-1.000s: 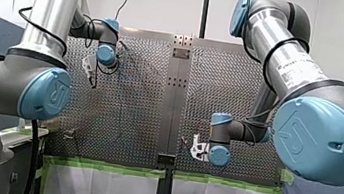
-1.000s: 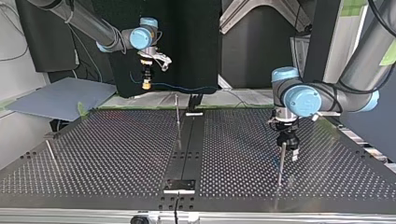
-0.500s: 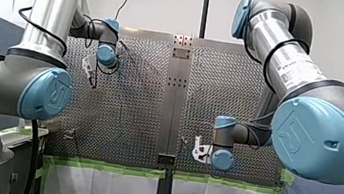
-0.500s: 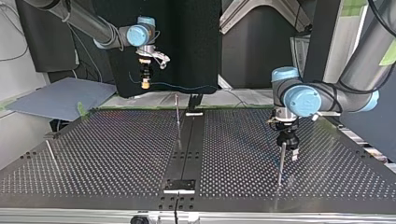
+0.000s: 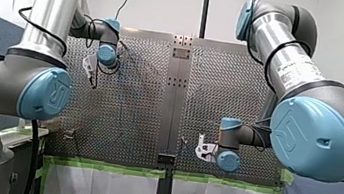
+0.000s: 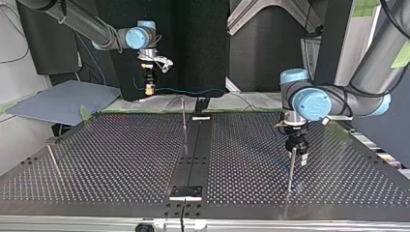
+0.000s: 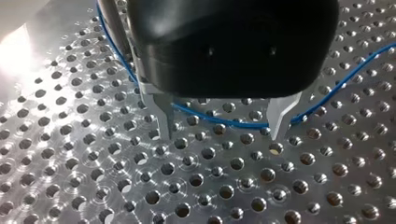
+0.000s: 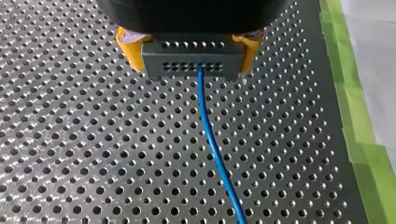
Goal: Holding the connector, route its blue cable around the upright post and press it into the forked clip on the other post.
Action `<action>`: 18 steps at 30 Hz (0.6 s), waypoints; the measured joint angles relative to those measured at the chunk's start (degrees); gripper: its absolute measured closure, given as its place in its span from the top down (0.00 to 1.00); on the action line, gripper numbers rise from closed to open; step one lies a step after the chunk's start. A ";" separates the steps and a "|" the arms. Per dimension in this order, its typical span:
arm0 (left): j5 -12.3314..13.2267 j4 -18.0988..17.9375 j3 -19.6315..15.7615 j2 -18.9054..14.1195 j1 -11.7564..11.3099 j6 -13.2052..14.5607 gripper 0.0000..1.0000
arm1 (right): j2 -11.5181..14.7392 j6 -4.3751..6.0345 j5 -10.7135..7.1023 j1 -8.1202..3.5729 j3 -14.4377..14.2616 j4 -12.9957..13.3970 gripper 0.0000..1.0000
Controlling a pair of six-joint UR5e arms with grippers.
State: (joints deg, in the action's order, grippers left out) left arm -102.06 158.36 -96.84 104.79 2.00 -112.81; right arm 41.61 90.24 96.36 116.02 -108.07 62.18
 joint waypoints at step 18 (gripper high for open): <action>-2.75 7.58 -2.15 -2.67 -0.64 -7.80 1.00 | -0.15 -0.05 -6.84 -0.78 0.00 -0.19 0.00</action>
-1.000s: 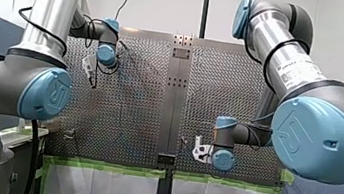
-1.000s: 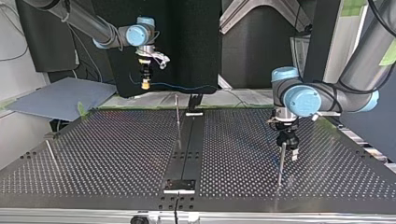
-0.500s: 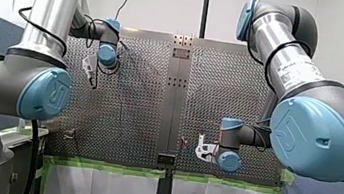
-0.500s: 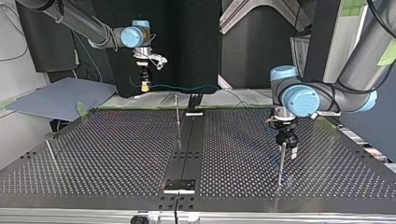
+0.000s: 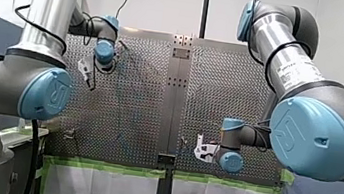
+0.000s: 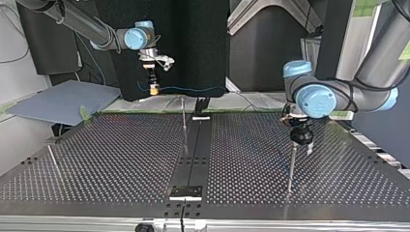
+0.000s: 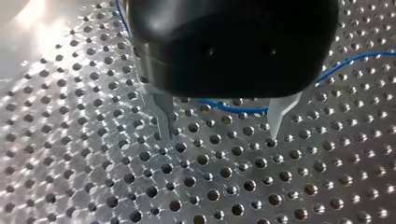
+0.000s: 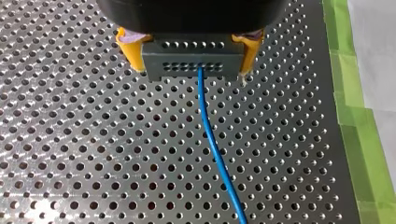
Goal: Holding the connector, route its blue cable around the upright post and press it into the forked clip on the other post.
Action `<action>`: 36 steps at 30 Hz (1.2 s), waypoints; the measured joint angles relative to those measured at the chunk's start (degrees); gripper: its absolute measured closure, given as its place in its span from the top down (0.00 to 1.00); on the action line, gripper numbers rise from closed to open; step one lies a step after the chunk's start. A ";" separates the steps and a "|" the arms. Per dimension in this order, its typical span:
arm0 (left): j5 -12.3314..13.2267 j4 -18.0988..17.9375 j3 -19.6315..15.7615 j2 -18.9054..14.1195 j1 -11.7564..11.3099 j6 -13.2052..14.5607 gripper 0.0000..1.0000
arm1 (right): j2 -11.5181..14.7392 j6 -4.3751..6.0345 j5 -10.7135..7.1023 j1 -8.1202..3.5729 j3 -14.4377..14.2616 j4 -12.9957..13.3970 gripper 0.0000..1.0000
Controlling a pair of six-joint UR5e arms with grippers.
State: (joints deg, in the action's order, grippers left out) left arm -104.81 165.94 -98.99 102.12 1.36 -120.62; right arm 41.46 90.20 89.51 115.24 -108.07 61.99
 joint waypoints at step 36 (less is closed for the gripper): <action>2.41 17.92 3.57 -18.91 -0.05 12.70 1.00 | -0.03 0.92 -1.31 -0.49 0.00 -0.77 0.00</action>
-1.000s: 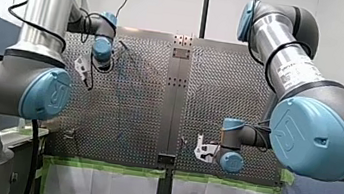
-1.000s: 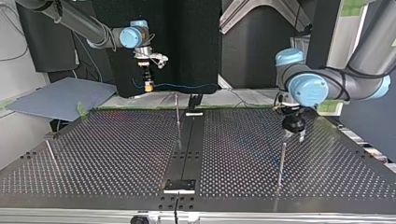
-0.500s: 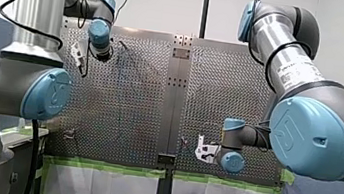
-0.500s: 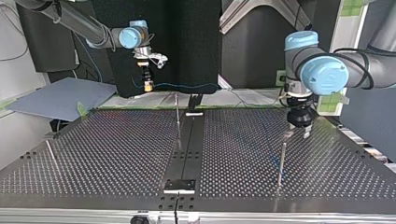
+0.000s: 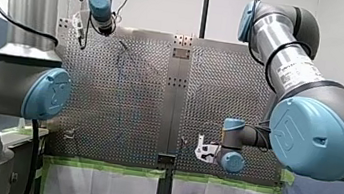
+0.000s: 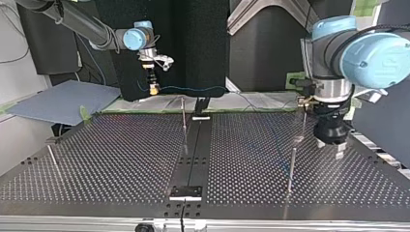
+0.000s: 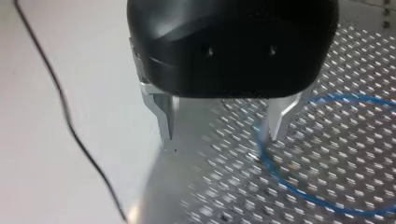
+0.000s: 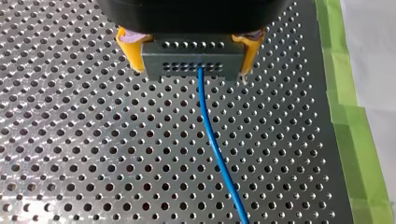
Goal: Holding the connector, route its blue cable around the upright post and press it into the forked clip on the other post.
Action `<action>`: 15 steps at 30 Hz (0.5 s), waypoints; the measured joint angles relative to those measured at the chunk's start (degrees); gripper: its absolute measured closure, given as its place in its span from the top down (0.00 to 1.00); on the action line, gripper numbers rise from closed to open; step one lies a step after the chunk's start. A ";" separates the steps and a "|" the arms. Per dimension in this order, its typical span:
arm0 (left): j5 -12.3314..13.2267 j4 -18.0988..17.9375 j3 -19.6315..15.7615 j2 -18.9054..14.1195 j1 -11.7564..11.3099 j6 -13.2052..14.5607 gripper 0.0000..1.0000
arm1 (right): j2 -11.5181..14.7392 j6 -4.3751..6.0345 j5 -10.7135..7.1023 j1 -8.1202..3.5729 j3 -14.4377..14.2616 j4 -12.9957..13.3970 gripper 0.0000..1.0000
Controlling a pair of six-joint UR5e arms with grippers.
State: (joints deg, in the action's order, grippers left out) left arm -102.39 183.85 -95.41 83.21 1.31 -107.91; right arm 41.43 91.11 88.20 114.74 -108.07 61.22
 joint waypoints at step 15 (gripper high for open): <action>6.28 6.95 6.95 -6.45 1.12 3.23 1.00 | 0.00 1.51 -0.92 0.00 0.08 -0.03 0.00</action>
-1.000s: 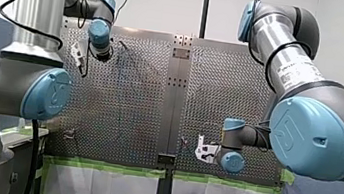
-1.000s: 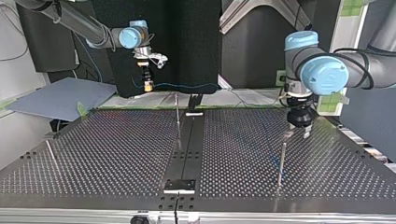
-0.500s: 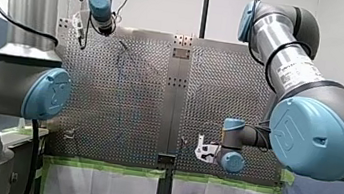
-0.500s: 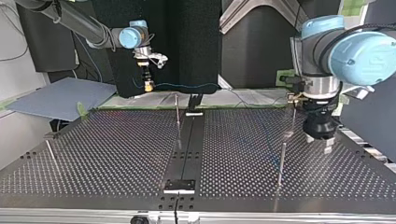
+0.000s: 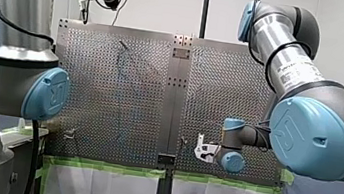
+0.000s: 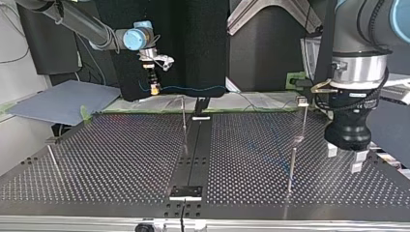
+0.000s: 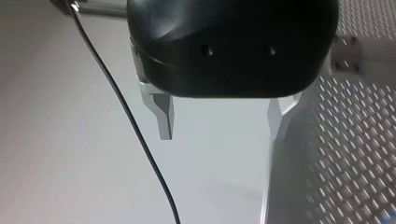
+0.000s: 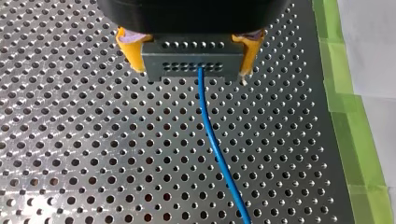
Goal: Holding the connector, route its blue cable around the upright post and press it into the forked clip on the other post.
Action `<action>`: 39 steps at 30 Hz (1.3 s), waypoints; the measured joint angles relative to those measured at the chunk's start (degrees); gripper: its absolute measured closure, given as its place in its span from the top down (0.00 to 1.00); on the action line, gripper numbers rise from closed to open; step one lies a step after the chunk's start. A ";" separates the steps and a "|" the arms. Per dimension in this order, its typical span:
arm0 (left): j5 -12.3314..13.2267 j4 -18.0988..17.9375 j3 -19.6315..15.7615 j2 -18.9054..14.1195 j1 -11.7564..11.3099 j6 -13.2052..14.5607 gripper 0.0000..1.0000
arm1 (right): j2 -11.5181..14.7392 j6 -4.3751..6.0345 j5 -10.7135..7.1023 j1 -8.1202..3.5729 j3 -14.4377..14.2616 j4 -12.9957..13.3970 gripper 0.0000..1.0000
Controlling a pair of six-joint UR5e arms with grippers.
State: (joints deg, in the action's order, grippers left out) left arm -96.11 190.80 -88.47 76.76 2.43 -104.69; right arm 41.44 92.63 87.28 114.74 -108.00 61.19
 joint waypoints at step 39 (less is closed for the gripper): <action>-0.02 15.00 1.74 8.96 4.72 0.30 1.00 | 0.00 -0.24 0.00 0.00 0.01 -0.62 0.00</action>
State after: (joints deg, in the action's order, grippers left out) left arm -96.14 205.80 -86.73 85.72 7.15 -104.39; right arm 41.44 92.39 87.28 114.74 -107.99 60.56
